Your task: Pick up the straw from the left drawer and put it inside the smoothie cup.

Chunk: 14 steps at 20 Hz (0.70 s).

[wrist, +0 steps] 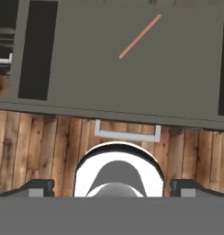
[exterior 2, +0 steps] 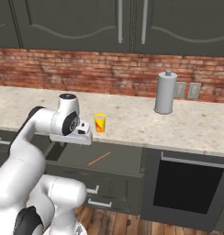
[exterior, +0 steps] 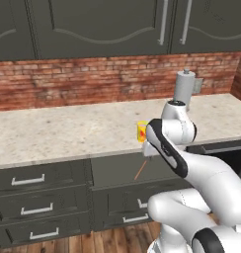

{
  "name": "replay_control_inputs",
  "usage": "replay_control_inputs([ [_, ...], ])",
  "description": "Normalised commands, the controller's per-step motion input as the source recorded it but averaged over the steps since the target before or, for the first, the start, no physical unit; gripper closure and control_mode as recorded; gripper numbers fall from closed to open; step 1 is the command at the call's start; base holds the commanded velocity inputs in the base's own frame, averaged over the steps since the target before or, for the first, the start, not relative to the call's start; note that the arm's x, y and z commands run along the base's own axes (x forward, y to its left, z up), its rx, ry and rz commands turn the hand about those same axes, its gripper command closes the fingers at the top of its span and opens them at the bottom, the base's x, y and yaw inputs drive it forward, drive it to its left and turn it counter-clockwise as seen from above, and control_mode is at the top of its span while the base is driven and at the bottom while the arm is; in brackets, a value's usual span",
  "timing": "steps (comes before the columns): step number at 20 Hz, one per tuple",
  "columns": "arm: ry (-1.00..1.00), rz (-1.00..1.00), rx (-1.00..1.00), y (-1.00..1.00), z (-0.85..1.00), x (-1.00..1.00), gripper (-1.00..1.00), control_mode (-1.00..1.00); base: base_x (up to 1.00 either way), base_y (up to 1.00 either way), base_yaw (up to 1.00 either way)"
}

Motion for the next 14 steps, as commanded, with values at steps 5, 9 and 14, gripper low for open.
replay_control_inputs([
  [5,0.01,-0.07,0.03,-0.06,-0.67,0.11,-1.0,-1.0,0.0,0.0,0.0],
  [9,0.0,-0.16,0.03,-0.01,-0.54,0.15,-1.0,-1.0,0.0,0.0,0.0],
  [14,0.0,-0.08,0.0,0.0,-0.42,0.35,-1.0,-1.0,0.0,0.0,0.0],
])
